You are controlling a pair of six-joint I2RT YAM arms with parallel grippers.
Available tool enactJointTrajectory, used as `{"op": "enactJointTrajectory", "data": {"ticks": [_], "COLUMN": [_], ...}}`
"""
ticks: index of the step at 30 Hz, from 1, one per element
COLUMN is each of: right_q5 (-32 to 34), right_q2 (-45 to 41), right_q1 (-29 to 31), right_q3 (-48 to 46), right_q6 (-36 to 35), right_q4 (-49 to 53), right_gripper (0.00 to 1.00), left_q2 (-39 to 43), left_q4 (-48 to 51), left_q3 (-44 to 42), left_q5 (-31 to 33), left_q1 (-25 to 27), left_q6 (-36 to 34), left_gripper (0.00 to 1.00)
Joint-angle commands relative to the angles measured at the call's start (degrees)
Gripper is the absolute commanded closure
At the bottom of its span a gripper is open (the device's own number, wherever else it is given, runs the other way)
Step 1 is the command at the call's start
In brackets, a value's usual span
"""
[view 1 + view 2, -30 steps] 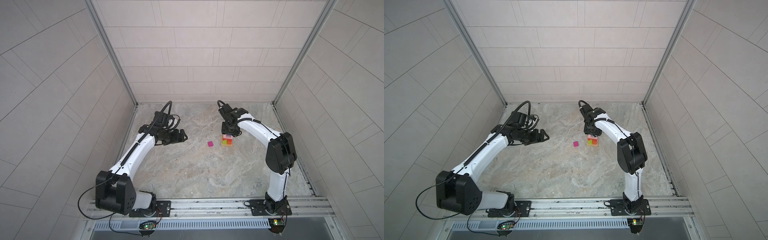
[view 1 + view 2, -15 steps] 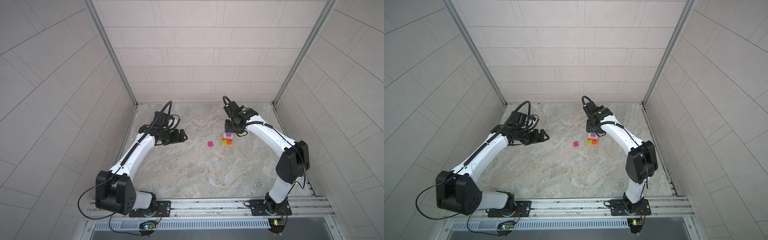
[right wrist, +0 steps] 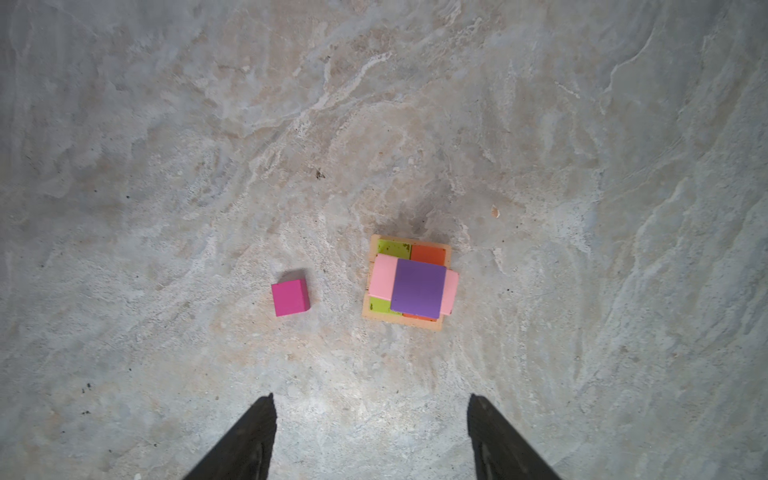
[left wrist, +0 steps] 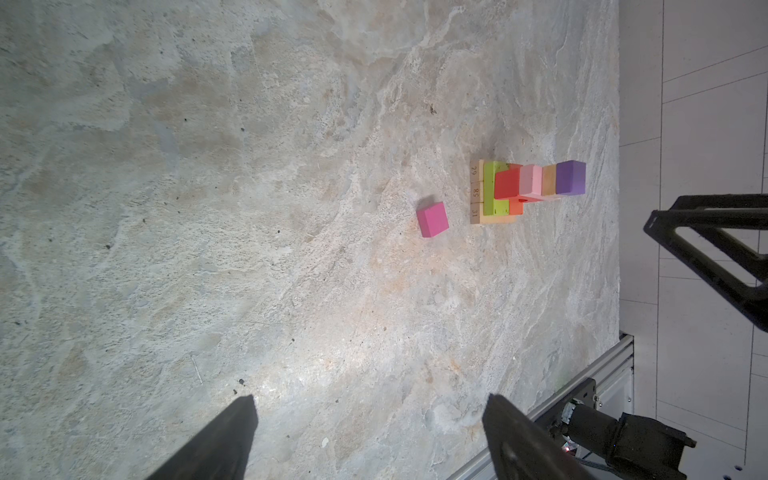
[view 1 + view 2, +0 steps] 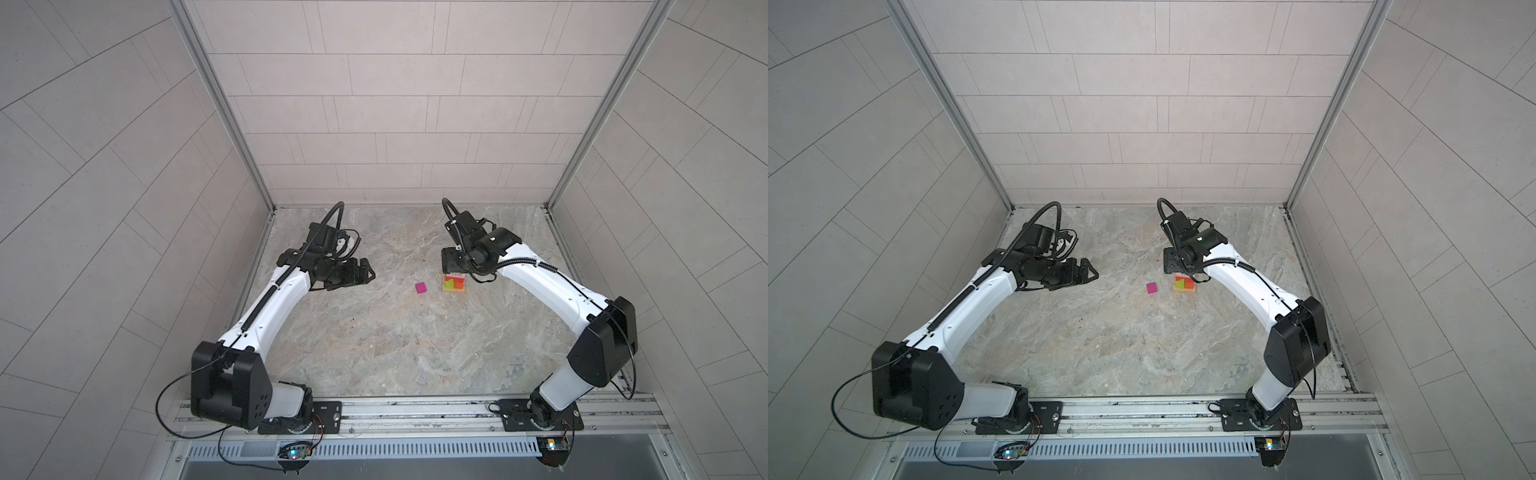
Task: Build the wood block tower
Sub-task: 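Move the right gripper toward the magenta cube beside the stack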
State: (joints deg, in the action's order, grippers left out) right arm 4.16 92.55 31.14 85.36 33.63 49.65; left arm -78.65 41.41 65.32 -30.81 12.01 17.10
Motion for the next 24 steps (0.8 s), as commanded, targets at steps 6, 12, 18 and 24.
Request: {"op": "enactJointTrajectory", "data": {"ticks": [6, 12, 18, 24], "right_q5": [0.7, -0.6, 0.3, -0.4], "right_q2": [-0.8, 2.4, 6.6, 11.1], "right_q1": [3.4, 6.7, 9.1, 10.2], "right_q3": [-1.2, 0.0, 2.6, 3.3], "right_q6": [0.5, 0.3, 0.0, -1.5], "right_q4": [-1.3, -2.0, -0.8, -2.6], "right_gripper": [0.18, 0.26, 0.42, 0.46], "left_q2": [1.6, 1.5, 1.6, 1.7], "left_q4": [0.1, 0.1, -0.1, -0.2], "left_q3": [-0.6, -0.6, -0.8, -0.8], "left_q5": [0.3, 0.4, 0.2, -0.2], "left_q1": [-0.3, -0.7, -1.1, -1.2], "left_q6": [0.3, 0.4, 0.5, 0.5], "left_gripper": [0.08, 0.08, 0.08, 0.08]}}
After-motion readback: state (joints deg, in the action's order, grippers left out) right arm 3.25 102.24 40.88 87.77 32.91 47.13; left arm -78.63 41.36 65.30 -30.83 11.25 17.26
